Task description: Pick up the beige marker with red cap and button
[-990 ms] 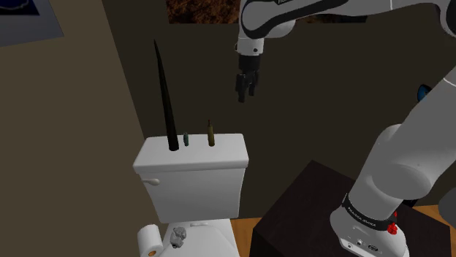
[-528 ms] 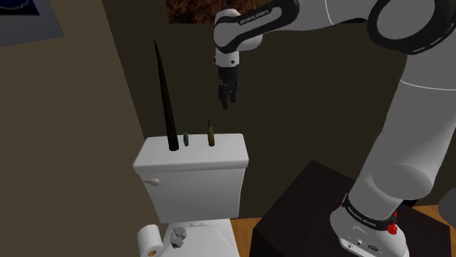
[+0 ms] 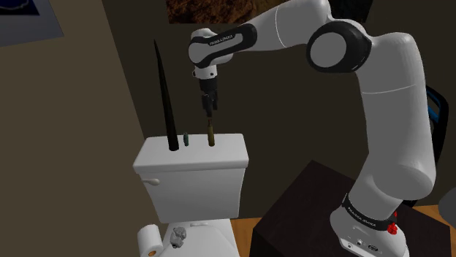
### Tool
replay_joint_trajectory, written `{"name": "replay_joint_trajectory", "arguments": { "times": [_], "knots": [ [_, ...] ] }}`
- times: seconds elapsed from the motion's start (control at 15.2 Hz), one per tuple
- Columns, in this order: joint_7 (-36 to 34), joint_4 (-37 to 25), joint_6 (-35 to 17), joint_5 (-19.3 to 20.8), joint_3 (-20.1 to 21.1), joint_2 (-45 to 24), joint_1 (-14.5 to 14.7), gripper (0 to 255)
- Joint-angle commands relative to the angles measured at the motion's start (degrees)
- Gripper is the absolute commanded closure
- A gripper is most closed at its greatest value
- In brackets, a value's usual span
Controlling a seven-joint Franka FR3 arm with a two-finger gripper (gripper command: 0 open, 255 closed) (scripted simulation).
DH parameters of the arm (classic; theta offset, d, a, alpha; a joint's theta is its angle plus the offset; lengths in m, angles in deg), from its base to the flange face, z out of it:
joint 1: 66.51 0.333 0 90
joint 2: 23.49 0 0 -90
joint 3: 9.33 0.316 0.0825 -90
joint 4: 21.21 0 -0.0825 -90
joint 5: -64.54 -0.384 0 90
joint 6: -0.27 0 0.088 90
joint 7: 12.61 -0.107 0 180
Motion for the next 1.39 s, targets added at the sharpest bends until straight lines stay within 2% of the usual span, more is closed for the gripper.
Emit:
{"name": "replay_joint_trajectory", "arguments": {
  "times": [0.0, 0.59, 0.66, 1.32],
  "knots": [
    [1.16, -6.34, 2.01, 0.48, 0.44, -5.16, 0.39, 0],
    [1.31, -2.63, -3.05, 0.45, 0.43, -6.51, 0.41, 0],
    [1.31, -2.4, -3.16, 0.45, 0.43, -6.39, 0.41, 255],
    [1.29, -3.06, -2.4, 0.45, 0.43, -6.29, 0.41, 255]
  ]
}}
